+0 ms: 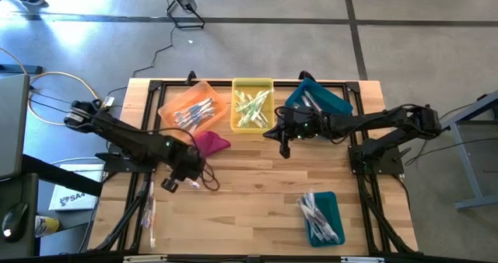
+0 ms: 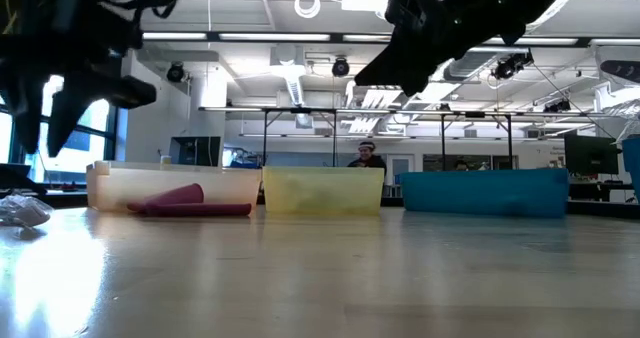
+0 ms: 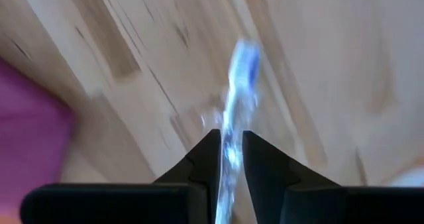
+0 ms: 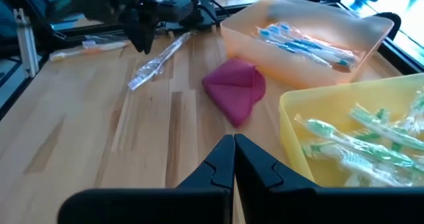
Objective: Pick & Place Toothbrushes
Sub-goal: Put the purple toothbrush into the bottom blue bin
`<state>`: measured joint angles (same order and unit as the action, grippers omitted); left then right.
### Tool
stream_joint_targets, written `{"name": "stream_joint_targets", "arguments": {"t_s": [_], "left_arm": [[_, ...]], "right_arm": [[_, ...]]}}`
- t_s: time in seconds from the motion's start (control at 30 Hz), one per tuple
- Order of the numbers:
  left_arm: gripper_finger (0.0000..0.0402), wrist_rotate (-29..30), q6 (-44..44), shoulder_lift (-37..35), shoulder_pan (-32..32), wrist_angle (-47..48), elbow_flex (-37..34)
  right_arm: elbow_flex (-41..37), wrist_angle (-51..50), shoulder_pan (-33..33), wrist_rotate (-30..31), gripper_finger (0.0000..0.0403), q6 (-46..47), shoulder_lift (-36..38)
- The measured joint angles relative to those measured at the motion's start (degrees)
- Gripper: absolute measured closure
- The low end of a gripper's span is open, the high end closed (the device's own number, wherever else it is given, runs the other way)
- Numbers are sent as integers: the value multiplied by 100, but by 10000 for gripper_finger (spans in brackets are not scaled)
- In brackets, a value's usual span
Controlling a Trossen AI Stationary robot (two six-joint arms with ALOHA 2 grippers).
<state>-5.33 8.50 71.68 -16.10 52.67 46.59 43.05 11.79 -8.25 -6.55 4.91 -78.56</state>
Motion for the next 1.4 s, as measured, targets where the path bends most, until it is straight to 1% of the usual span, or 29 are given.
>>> {"name": "stream_joint_targets", "arguments": {"t_s": [0.2,0.43,0.5,0.6,0.7,0.83,0.93,1.07,1.27,1.4], "left_arm": [[342,574,-19,243,-469,611,0],[340,587,-16,275,-491,675,0],[335,460,-26,267,-491,656,-3],[315,275,-267,272,-496,541,-3],[281,278,-472,271,-494,515,-3],[233,451,-887,271,-494,502,-3],[212,515,-1035,271,-494,396,-9],[207,528,-1146,271,-494,95,-132],[206,483,-1722,271,-494,-557,-515],[206,466,-1963,271,-494,-714,-647]], "right_arm": [[0,1,4,-2,400,-6,0],[-2,-146,55,-55,400,-15,0],[-2,-187,55,-152,400,-17,0],[-2,-197,53,-261,400,-54,0],[-2,-197,50,-286,400,-61,0],[-2,-197,50,-286,400,-61,0],[-2,-201,50,-286,400,-61,0],[-2,-205,50,-286,400,-63,0],[-2,-208,50,-300,400,-63,0],[-2,-207,50,-302,400,-63,0]]}}
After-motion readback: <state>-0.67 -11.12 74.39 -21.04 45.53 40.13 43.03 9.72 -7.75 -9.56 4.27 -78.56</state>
